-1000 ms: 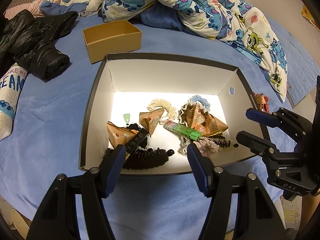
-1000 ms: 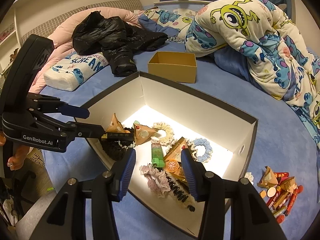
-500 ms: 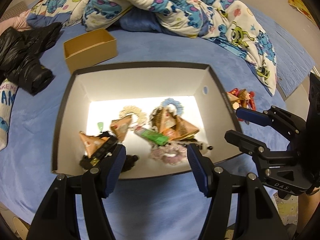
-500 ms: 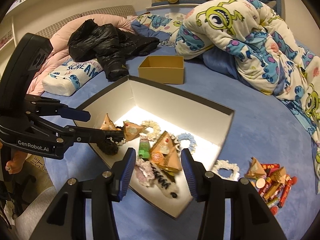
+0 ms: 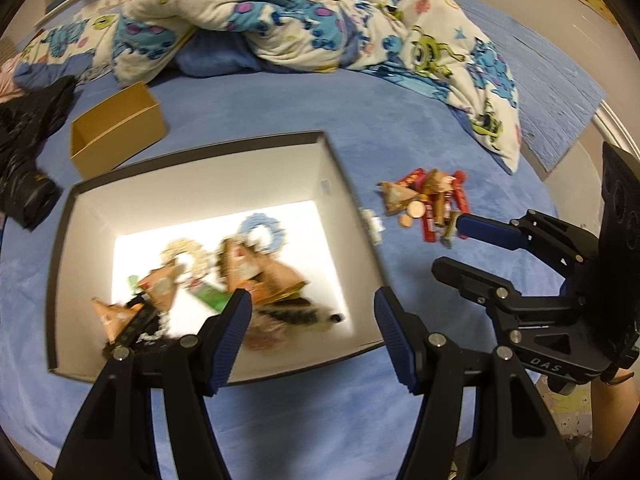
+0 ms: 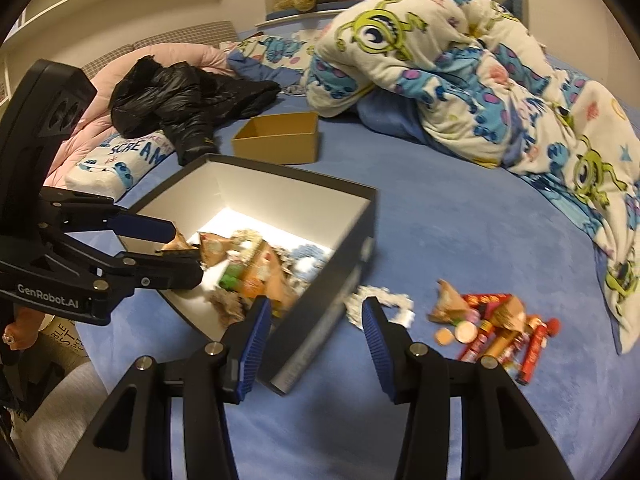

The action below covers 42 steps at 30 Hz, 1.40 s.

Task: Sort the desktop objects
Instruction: 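Withdraw both grippers from the shoebox back to the snack pile, then grasp the red-and-white ball with the right gripper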

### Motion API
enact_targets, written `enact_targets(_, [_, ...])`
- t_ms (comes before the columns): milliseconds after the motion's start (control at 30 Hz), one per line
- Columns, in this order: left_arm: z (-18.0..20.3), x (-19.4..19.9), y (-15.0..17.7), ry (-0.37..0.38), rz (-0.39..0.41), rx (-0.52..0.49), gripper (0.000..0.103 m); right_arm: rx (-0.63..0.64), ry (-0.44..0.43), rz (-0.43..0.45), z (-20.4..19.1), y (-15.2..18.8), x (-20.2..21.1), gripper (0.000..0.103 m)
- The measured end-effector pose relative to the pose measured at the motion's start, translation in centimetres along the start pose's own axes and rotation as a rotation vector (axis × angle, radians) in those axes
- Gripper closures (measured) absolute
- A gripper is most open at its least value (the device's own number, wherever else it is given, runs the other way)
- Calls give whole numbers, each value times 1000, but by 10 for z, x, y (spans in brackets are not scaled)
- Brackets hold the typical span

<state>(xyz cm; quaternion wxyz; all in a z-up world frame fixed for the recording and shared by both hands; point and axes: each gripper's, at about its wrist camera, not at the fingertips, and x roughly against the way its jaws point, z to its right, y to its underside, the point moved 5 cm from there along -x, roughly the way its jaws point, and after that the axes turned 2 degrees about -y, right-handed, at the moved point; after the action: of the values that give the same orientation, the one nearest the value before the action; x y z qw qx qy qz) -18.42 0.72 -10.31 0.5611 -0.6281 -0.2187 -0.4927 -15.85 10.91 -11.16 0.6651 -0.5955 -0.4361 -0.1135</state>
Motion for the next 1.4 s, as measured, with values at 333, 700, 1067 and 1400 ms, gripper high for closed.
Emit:
enact_targets(333, [72,-23,-19,59,-11,-87,38,-63,66,-2,61,29,23,55])
enact_targets(700, [139,-71,-22,100,-55,-175,38,-137,108,-24,122,68,31,55])
enact_targets(1067, [166,-131,-24,113,-110,-203,39,-213,99,-60,179,104,11,55])
enact_targets(1400, [164,-172,-26,123,-145,-189,39,-200,59,-83,200,110,-27,63])
